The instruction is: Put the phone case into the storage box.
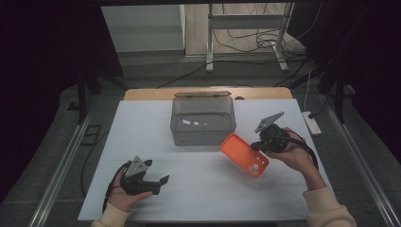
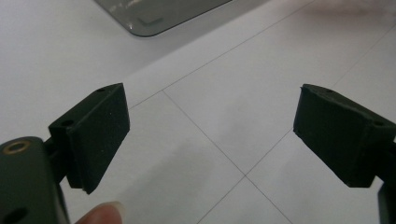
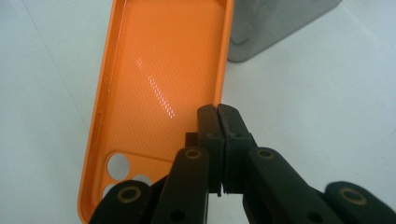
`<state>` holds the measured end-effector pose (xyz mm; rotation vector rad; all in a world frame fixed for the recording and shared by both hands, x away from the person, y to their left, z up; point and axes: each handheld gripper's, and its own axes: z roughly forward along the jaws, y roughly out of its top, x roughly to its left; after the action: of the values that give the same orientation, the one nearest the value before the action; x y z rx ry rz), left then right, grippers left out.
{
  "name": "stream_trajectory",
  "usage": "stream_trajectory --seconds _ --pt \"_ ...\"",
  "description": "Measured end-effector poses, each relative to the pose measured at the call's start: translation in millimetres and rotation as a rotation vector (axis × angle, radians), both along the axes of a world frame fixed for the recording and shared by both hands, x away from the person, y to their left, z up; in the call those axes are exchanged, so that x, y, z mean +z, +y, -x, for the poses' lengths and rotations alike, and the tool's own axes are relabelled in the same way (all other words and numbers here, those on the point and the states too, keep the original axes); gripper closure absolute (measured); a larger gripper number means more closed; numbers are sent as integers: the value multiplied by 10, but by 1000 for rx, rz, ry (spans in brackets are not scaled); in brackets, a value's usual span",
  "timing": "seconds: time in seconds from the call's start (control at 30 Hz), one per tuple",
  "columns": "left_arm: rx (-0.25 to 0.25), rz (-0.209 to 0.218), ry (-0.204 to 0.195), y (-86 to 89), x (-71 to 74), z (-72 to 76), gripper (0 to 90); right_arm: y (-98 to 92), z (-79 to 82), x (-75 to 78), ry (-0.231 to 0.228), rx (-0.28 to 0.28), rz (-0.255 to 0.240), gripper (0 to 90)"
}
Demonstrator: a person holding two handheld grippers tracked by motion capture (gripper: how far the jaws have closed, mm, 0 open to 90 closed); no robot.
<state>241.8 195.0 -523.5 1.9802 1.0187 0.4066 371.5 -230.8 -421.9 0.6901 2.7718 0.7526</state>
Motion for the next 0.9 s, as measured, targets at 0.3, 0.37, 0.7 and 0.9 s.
stream_trajectory --seconds 0.3,0.37,0.7,0.9 --pt "-2 -3 1 -6 -3 -4 109 65 20 -5 0 9 0 886" --pt "-2 -2 0 -8 -2 -3 109 85 25 -6 -2 18 2 886" --pt "-3 5 3 -9 8 -3 109 161 54 -19 4 41 3 885" --pt "-4 7 5 -12 13 -5 109 197 66 -17 9 46 -6 885"
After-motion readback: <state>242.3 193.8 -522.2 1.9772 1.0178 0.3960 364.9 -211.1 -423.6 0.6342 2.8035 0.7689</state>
